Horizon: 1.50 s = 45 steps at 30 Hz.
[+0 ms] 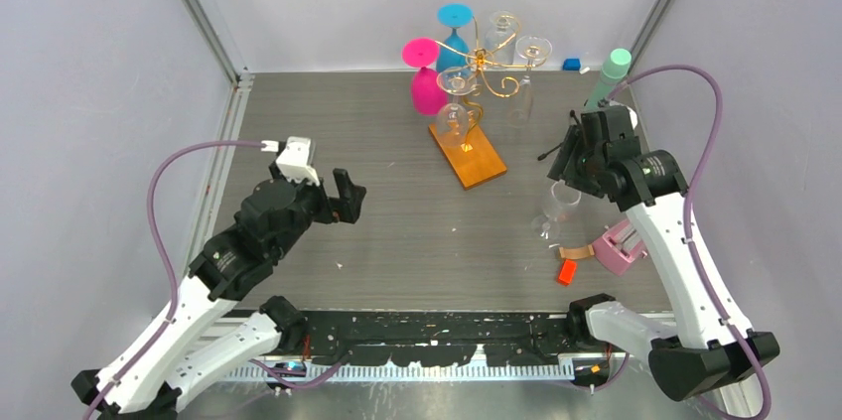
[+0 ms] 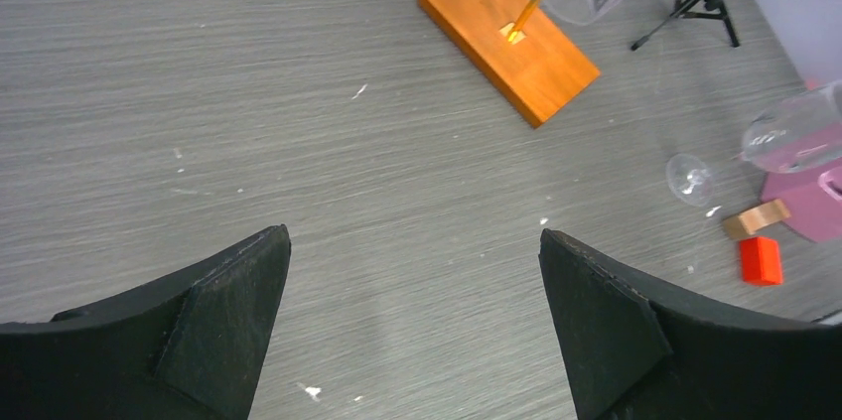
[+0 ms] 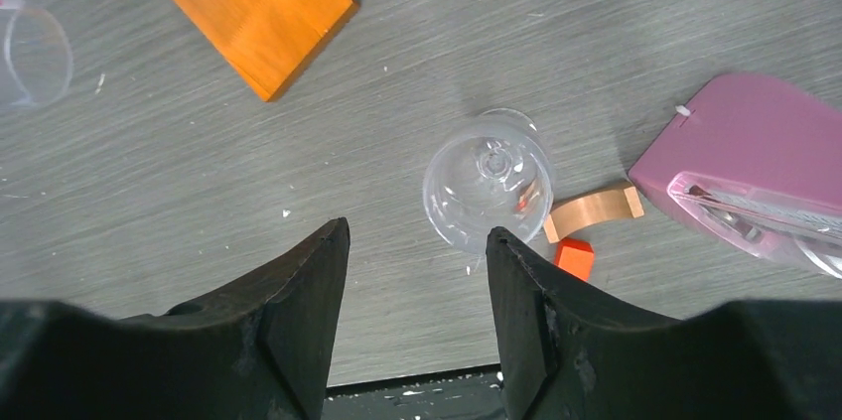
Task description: Take the wine glass off the wine glass rack
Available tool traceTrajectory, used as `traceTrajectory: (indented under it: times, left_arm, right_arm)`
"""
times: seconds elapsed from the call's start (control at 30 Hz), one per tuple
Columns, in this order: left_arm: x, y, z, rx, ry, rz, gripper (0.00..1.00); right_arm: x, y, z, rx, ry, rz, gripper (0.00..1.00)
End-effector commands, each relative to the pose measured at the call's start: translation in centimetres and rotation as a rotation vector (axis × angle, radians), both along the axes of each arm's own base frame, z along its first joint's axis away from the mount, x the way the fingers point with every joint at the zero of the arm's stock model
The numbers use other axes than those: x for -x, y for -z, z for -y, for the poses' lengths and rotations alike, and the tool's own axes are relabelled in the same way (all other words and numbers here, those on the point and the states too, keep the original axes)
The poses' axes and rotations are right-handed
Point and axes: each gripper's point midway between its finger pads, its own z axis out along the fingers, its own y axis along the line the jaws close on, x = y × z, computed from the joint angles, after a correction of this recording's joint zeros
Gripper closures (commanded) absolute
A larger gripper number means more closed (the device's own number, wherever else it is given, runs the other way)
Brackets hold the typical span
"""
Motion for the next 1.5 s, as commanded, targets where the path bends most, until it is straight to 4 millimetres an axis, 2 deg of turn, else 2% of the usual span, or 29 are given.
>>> traceTrajectory:
  times: [0.0,0.13,0.2,0.33,0.43,0.53,0.63,0.7,0.77,0.83,0.87,0.9,0.93,1.0,1.03,1.07,1.1,1.13,1.17,1.2,1.23,1.27,1.3,1.37,1.47]
  left_arm:
    - [-1.2,-4.3,3.1,0.135,0.058,0.045,0.00]
    - [-2.3,-6.4,5.4,0.224,0.084,0.024,0.00]
    - [-2.7,-8.3,7.2,0.297,0.128,0.020,0.00]
    - [-3.9,-10.5,10.7,0.375,0.241,-0.043,0.00]
    - [-6.4,-11.4,11.8,0.424,0.250,-0.072,0.00]
    - [-9.2,-12.8,11.9,0.541,0.244,-0.092,0.01]
    - [-11.4,-14.5,12.6,0.615,0.256,-0.052,0.07]
    - [-12.4,-15.2,13.4,0.653,0.263,-0.046,0.14]
    - [-13.3,-15.9,14.2,0.694,0.273,-0.048,0.21]
    - [-14.0,-16.6,15.0,0.711,0.297,-0.050,0.29]
    - [-14.3,-16.7,15.4,0.711,0.305,-0.052,0.33]
    - [-14.6,-16.9,15.5,0.708,0.308,-0.051,0.36]
    - [-14.8,-16.9,15.6,0.703,0.304,-0.050,0.37]
    - [-15.3,-16.3,15.5,0.691,0.285,-0.044,0.38]
    - [-15.6,-16.1,15.3,0.687,0.272,-0.042,0.38]
    - [-15.7,-15.9,15.2,0.681,0.264,-0.037,0.37]
    - [-15.7,-15.8,15.2,0.677,0.266,-0.031,0.37]
    - [-15.7,-15.8,15.2,0.668,0.267,-0.025,0.36]
    - [-15.6,-15.8,15.0,0.655,0.267,-0.016,0.35]
    - [-15.5,-15.8,14.7,0.639,0.262,-0.005,0.34]
    - [-15.3,-16.0,14.3,0.625,0.254,0.012,0.32]
    - [-15.1,-16.0,13.9,0.609,0.242,0.023,0.30]
    - [-14.9,-16.0,13.4,0.591,0.230,0.040,0.28]
    - [-14.3,-15.9,12.4,0.562,0.209,0.061,0.26]
    - [-13.2,-15.2,10.5,0.513,0.160,0.082,0.22]
  right_arm:
    - [-0.5,-3.5,-0.6,-0.057,-0.010,0.116,0.41]
    - [-0.4,-4.7,-2.5,-0.166,-0.063,0.169,0.44]
    - [-0.2,-5.3,-4.0,-0.244,-0.111,0.196,0.45]
    - [0.5,-6.1,-6.6,-0.389,-0.187,0.236,0.47]
    - [0.8,-7.5,-8.1,-0.497,-0.223,0.288,0.48]
    - [0.7,-7.7,-9.0,-0.585,-0.219,0.303,0.48]
    - [0.3,-8.5,-10.3,-0.681,-0.239,0.333,0.48]
    - [-0.1,-8.2,-11.0,-0.749,-0.233,0.332,0.49]
    - [-0.6,-8.7,-11.6,-0.834,-0.210,0.342,0.49]
    - [-1.2,-9.6,-11.9,-0.904,-0.188,0.376,0.49]
    - [-1.6,-10.8,-12.0,-0.935,-0.192,0.426,0.49]
    - [-1.9,-11.1,-12.1,-0.979,-0.170,0.430,0.48]
    - [-2.2,-12.3,-12.3,-1.007,-0.185,0.474,0.47]
    - [-2.8,-13.2,-12.6,-1.043,-0.163,0.497,0.43]
    - [-3.3,-14.0,-12.3,-1.044,-0.134,0.525,0.41]
    - [-3.6,-13.7,-12.8,-1.039,-0.122,0.505,0.38]
    - [-4.0,-14.7,-12.5,-1.028,-0.096,0.539,0.37]
    - [-4.3,-14.3,-13.4,-1.021,-0.095,0.519,0.35]
    - [-4.8,-15.3,-13.4,-1.013,-0.073,0.547,0.34]
    - [-5.0,-14.8,-14.7,-1.007,-0.080,0.517,0.32]
    - [-5.4,-15.8,-14.9,-1.007,-0.064,0.542,0.31]
    - [-5.9,-15.1,-15.8,-0.992,-0.050,0.520,0.31]
    - [-6.6,-16.0,-15.5,-0.980,-0.009,0.558,0.30]
    - [-7.8,-15.3,-16.6,-0.939,0.038,0.549,0.30]
    - [-9.2,-15.9,-16.9,-0.922,0.099,0.589,0.30]
